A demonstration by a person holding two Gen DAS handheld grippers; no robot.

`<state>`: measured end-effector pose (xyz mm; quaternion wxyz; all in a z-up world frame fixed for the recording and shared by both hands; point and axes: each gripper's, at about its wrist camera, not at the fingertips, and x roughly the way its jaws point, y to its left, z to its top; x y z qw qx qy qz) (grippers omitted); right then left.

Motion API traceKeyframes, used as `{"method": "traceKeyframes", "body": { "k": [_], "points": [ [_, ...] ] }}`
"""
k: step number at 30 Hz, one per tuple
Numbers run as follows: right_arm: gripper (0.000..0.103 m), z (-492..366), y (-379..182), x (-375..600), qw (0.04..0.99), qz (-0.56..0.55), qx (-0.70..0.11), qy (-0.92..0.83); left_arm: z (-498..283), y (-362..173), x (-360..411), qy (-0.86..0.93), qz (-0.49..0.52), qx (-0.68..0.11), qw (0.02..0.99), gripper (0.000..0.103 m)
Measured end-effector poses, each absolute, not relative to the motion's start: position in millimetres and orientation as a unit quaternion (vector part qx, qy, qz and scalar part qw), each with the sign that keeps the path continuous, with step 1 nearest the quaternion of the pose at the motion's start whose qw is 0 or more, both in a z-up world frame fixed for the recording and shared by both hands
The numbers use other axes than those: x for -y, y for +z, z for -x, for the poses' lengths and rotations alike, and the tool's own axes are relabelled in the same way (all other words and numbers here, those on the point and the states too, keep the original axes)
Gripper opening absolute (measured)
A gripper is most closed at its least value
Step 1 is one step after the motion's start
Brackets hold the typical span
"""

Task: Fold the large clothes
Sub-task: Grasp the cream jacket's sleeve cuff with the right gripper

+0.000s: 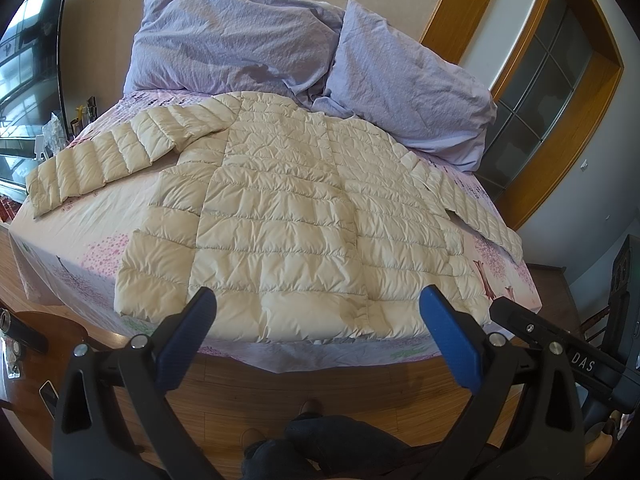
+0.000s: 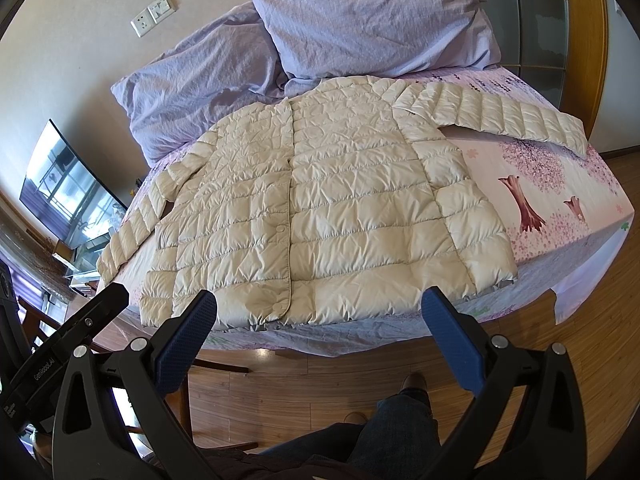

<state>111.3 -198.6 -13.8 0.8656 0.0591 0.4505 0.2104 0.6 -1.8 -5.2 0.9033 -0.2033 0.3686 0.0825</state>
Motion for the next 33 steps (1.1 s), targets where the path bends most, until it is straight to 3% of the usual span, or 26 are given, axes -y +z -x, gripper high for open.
{"method": "traceKeyframes", "body": {
  "k": [19,33],
  "points": [
    [0.102,-140.0,-12.5,204.8,0.869,-0.069,-0.448,0.199,-13.5,-8.7,-13.2,0.091,0.203,-0.373,0.901,0.101],
    [0.102,-307.3,-35.4,344.9,0.886,-0.119,-0.448,-0.014,-103.9,-32.9,-24.4,0.141,0.189,-0.443,0.865,0.101]
  ]
}}
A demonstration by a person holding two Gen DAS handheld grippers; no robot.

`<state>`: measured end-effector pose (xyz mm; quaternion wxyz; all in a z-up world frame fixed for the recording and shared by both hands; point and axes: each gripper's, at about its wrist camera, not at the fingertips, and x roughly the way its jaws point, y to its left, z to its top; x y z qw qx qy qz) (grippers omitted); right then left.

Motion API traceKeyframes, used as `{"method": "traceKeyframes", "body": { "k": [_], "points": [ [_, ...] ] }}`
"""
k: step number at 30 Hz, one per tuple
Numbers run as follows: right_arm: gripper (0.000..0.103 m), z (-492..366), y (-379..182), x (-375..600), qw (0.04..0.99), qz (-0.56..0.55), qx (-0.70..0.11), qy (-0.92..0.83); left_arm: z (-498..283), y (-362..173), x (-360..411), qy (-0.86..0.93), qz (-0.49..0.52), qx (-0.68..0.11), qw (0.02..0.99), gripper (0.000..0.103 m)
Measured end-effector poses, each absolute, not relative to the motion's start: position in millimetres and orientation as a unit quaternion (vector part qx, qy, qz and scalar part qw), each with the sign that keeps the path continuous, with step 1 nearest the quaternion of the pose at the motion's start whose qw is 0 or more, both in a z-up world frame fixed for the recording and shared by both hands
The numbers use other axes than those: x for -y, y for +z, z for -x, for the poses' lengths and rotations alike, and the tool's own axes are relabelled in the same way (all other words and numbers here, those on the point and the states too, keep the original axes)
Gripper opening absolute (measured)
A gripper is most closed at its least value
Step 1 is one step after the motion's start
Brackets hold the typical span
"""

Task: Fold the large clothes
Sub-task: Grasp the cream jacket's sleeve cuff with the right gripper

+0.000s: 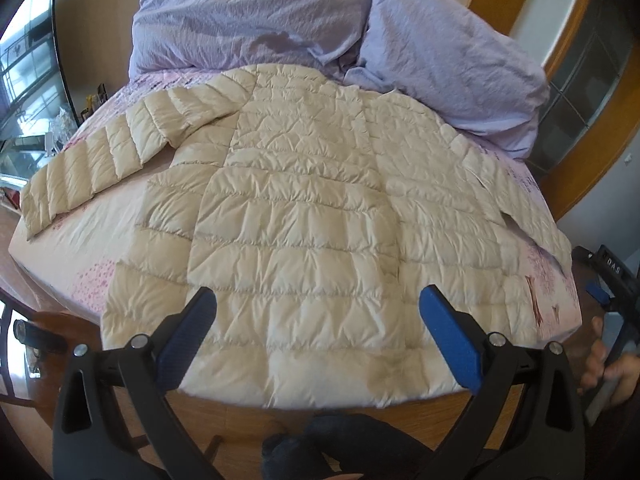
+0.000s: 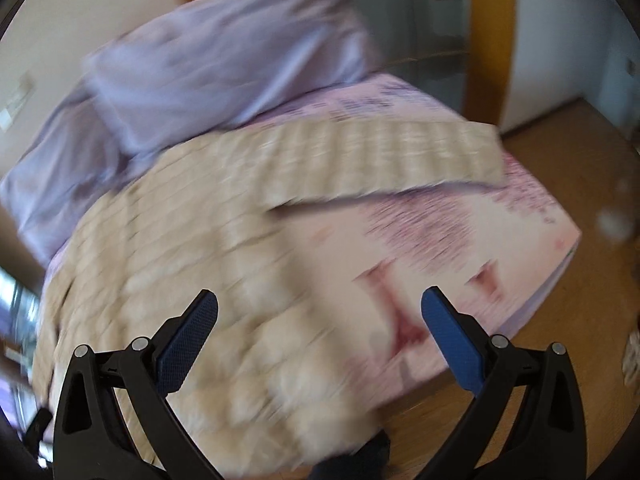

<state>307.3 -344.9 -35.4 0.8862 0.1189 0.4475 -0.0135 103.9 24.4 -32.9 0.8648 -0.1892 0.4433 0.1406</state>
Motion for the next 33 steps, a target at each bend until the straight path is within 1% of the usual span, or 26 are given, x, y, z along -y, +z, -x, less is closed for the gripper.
{"method": "traceKeyframes", "body": {
  "k": [3,6,9,11,14,16,19,20,21,23,24,26,28,33],
  "points": [
    [0.102,-345.7,-46.9,386.3,0.877,-0.129,-0.458,-0.064,-118.8,-36.0,-24.4,0.153,0.197,-0.453,0.856,0.101],
    [0.102,-388.7,-66.1,437.4,0.853,-0.162,-0.484,-0.111,-133.3,-40.2,-22.4,0.168,0.206,-0.471,0.841,0.101],
    [0.098,-418.4,-85.3,471.8,0.833,-0.183,-0.504,-0.137,-143.8,-44.3,-21.0,0.183,0.214,-0.483,0.829,0.101],
    [0.089,-434.0,-98.4,490.0,0.821,-0.189,-0.517,-0.152,-149.5,-45.4,-19.0,0.193,0.219,-0.487,0.823,0.101],
    [0.08,-450.0,-116.7,518.0,0.802,-0.215,-0.533,-0.163,-155.6,-47.0,-16.7,0.209,0.229,-0.491,0.814,0.101],
    [0.077,-456.2,-126.3,529.0,0.792,-0.234,-0.538,-0.167,-156.8,-48.6,-15.5,0.218,0.235,-0.492,0.81,0.101],
    [0.071,-459.6,-135.8,536.0,0.787,-0.247,-0.54,-0.168,-156.8,-51.0,-16.0,0.226,0.24,-0.495,0.804,0.101],
    [0.064,-459.2,-134.9,534.1,0.793,-0.241,-0.534,-0.166,-156.4,-51.9,-17.2,0.229,0.241,-0.495,0.802,0.101],
    [0.061,-460.6,-135.5,530.8,0.797,-0.229,-0.535,-0.162,-156.3,-52.5,-18.6,0.233,0.243,-0.495,0.801,0.101],
    [0.044,-462.4,-136.6,524.6,0.805,-0.215,-0.531,-0.152,-156.5,-53.7,-23.6,0.237,0.248,-0.492,0.8,0.101],
    [0.04,-463.7,-137.5,521.3,0.807,-0.21,-0.531,-0.149,-157.2,-54.3,-26.2,0.238,0.249,-0.491,0.8,0.101],
    [0.017,-467.2,-138.6,515.9,0.811,-0.205,-0.529,-0.142,-159.1,-55.6,-31.5,0.236,0.25,-0.49,0.801,0.101],
    [0.009,-466.5,-131.1,509.3,0.819,-0.2,-0.518,-0.145,-161.6,-56.7,-36.6,0.23,0.25,-0.489,0.803,0.101],
    [0.007,-457.5,-86.8,474.1,0.859,-0.165,-0.468,-0.127,-164.7,-57.5,-58.4,0.211,0.251,-0.485,0.811,0.101]
  ]
}}
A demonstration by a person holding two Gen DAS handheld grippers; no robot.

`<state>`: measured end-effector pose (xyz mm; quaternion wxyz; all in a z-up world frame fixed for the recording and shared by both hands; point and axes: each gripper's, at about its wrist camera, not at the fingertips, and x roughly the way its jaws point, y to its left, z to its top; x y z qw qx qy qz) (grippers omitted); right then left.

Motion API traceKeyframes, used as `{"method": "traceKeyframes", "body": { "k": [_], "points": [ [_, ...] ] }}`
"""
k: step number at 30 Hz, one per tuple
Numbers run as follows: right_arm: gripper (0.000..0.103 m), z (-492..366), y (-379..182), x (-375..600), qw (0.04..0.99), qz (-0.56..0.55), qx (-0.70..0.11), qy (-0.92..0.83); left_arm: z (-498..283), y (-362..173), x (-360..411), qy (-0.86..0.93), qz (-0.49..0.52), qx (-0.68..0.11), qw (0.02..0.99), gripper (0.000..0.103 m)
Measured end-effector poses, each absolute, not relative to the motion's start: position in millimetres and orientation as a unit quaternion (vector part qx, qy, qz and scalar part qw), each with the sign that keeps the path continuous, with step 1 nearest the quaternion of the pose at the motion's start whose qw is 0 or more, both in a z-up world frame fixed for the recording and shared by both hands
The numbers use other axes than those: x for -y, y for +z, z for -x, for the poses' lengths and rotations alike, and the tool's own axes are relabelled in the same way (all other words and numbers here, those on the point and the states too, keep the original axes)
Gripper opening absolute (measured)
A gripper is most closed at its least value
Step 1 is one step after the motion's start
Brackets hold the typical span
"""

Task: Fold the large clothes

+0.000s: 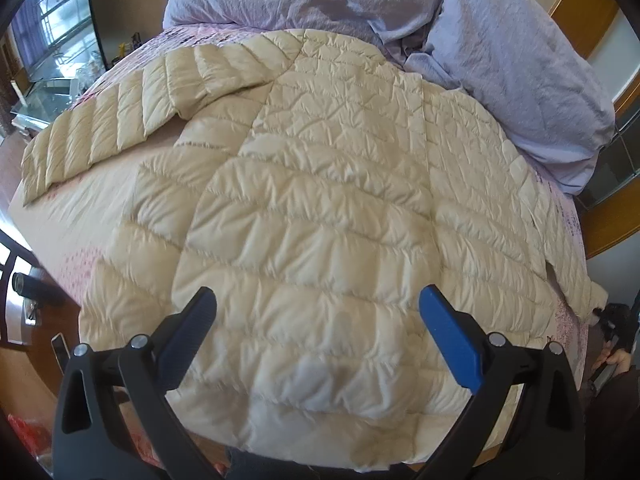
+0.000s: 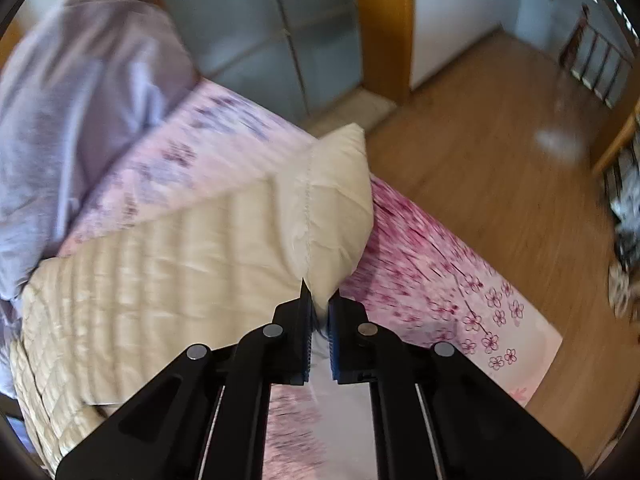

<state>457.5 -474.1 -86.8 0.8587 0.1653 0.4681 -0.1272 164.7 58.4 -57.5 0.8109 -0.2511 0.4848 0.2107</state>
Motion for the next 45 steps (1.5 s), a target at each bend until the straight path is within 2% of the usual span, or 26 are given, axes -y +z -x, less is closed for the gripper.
{"method": "traceKeyframes", "body": {
  "k": [6,11,21,34,36,37,39,40,41,45],
  "points": [
    [0.006,-454.6,-44.1,385.9,0.887,-0.133,-0.438,-0.058,-156.4,-55.0,-99.6,0.203,0.246,-0.474,0.821,0.101],
    [0.006,-454.1,-29.9,271.4,0.895,-0.089,-0.436,0.028,-139.9,-54.0,-139.8,0.209,0.249,-0.461,0.825,0.101],
    [0.006,-432.5,-56.8,100.8,0.867,-0.042,-0.478,0.136,-116.0,-59.4,-206.9,0.231,0.255,-0.453,0.822,0.101],
    [0.007,-393.1,-84.0,-33.5,0.819,0.002,-0.525,0.231,-95.4,-62.0,-253.6,0.266,0.257,-0.45,0.813,0.101],
    [0.012,-388.6,-80.7,-38.5,0.811,0.005,-0.531,0.247,-90.3,-62.4,-261.7,0.274,0.258,-0.448,0.811,0.101],
    [0.018,-386.7,-76.4,-36.9,0.811,0.002,-0.527,0.253,-88.0,-62.8,-265.2,0.277,0.259,-0.447,0.81,0.101],
    [0.039,-385.6,-64.1,-30.5,0.816,-0.017,-0.515,0.262,-82.0,-64.7,-275.1,0.285,0.262,-0.447,0.806,0.101],
    [0.057,-385.4,-58.9,-26.9,0.821,-0.027,-0.507,0.262,-79.7,-65.4,-278.8,0.288,0.264,-0.447,0.805,0.101],
    [0.063,-385.9,-54.2,-23.3,0.828,-0.04,-0.495,0.259,-75.9,-66.7,-284.7,0.294,0.267,-0.447,0.802,0.101],
    [0.063,-397.5,-63.7,-8.7,0.851,-0.027,-0.489,0.189,-62.9,-70.1,-305.3,0.315,0.274,-0.444,0.793,0.101]
  ]
}}
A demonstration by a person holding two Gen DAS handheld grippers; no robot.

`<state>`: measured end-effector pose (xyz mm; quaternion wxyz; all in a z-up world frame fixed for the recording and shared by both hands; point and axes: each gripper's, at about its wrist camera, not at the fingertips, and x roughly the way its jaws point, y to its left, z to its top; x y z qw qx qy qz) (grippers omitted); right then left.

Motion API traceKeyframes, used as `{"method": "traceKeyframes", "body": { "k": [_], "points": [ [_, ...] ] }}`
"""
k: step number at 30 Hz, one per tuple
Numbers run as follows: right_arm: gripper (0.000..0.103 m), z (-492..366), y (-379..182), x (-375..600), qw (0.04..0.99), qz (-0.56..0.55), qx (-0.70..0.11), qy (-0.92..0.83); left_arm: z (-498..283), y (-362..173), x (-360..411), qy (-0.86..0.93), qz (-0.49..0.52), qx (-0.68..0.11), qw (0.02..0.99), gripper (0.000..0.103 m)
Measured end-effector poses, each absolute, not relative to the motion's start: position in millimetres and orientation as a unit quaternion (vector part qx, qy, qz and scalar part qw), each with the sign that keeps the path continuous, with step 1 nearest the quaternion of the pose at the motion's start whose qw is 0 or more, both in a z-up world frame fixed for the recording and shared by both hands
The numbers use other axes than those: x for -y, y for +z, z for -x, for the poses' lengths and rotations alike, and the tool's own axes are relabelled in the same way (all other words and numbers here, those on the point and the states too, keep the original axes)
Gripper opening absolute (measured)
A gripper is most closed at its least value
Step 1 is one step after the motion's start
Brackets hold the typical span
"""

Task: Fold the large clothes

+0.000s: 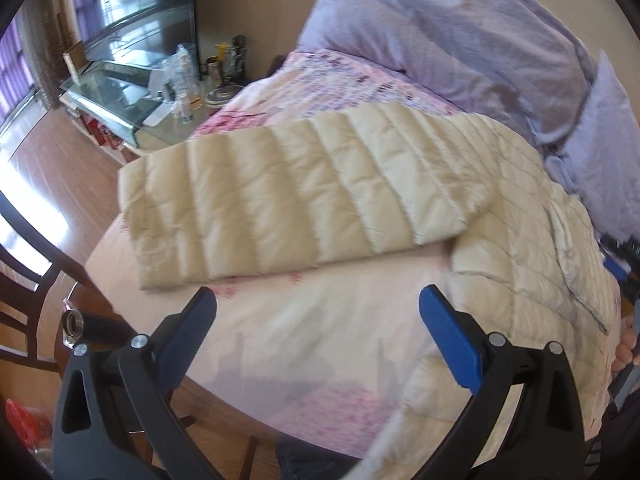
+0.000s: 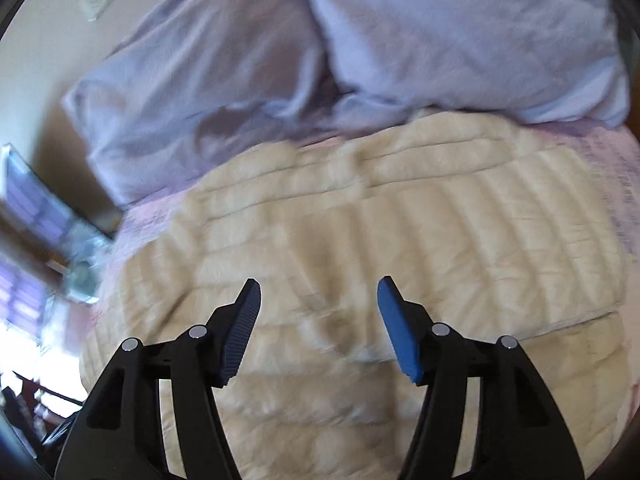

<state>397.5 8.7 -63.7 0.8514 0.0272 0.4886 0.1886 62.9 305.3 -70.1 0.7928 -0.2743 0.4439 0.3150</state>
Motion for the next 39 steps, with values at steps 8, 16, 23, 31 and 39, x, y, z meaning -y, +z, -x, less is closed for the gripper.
{"method": "traceKeyframes", "body": {
  "k": [8,16,23,31,39],
  "points": [
    [0.063,-393.8,-113.8,-36.5,0.83,0.045,-0.532,0.16,-29.7,-82.9,-354.1,0.363,0.3,-0.44,0.765,0.101],
    [0.078,-384.6,-119.7,-51.8,0.828,0.112,-0.531,0.143,0.9,-97.1,-389.3,0.382,0.353,-0.423,0.742,0.101],
    [0.089,-363.3,-83.7,-44.5,0.845,0.108,-0.495,0.171,10.8,-109.7,-416.1,0.391,0.389,-0.41,0.726,0.101],
    [0.089,-359.0,-76.5,-32.5,0.843,0.089,-0.497,0.183,10.6,-127.3,-426.9,0.39,0.429,-0.418,0.7,0.081],
    [0.089,-354.3,-82.6,-5.7,0.836,0.066,-0.515,0.176,0.5,-125.7,-426.5,0.4,0.419,-0.424,0.696,0.037]
  ]
}}
